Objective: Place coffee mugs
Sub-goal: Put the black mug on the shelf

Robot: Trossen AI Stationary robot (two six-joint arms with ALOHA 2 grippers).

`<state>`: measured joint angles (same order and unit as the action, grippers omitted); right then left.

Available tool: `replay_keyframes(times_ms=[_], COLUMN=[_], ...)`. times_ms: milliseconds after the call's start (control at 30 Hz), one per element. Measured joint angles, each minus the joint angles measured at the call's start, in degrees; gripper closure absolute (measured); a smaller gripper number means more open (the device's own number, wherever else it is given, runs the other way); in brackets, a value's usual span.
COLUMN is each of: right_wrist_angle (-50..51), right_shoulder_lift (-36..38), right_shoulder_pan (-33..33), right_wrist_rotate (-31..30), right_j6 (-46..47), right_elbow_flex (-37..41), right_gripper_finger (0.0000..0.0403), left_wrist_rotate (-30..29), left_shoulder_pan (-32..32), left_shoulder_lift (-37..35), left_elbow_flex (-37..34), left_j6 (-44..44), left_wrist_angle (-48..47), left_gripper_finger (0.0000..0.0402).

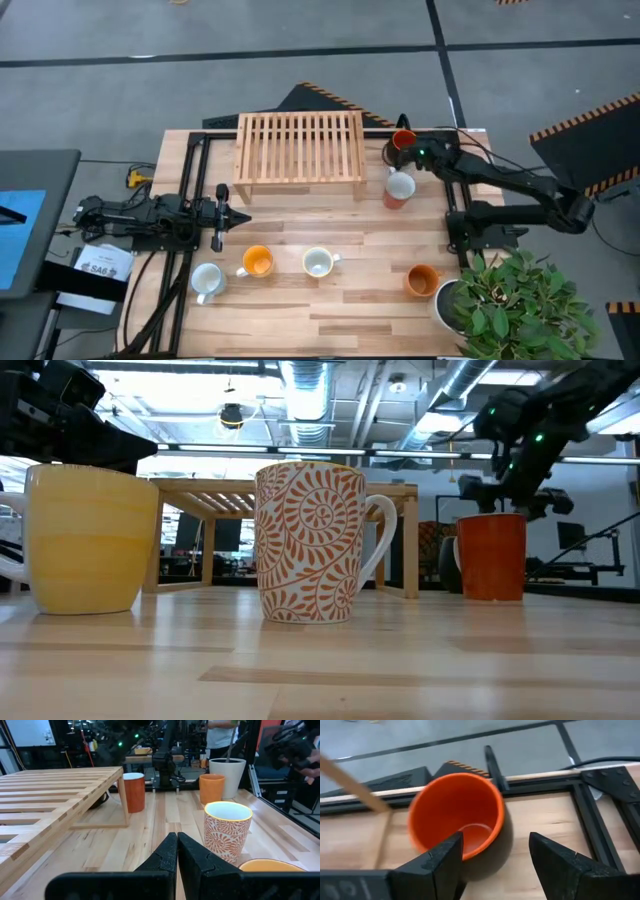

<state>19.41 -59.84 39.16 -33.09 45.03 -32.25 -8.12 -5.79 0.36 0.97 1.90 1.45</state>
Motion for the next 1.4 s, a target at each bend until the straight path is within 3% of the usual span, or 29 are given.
replay_keyframes(times_ms=[400,533,667,933,1133,1400], right_wrist_angle=[-6.08,-6.78,-6.55,-6.35,-4.78,2.04], right_shoulder_lift=[-10.46,-11.78,-11.91,-11.91,-8.86,-4.42], right_shoulder_pan=[5.7,6.83,7.95,8.57,6.13,-1.11], right_wrist_rotate=[1.53,1.84,2.21,2.05,2.58,0.79], right_j6=[0.22,0.2,0.92,-1.33,-5.88,-9.79], right_elbow_flex=[-0.24,-0.18,0.0,0.07,-1.62,-12.08], right_gripper_finger=[0.0149,0.0167,0.0211,0.0356,0.0355,0.0355], left_wrist_rotate=[0.0,0.01,0.04,0.02,0.01,0.02], left_shoulder_pan=[0.0,-0.02,0.0,0.01,0.0,0.01], left_shoulder_lift=[0.01,0.0,0.01,0.0,0.0,0.0], left_elbow_flex=[0.0,0.0,0.0,0.0,0.01,0.0], left_j6=[0.01,0.01,0.01,0.01,0.01,0.01], left_wrist_angle=[0.0,-0.01,-0.01,-0.01,-0.01,0.0], left_gripper_finger=[0.0401,0.0401,0.0401,0.0401,0.0401,0.0401])
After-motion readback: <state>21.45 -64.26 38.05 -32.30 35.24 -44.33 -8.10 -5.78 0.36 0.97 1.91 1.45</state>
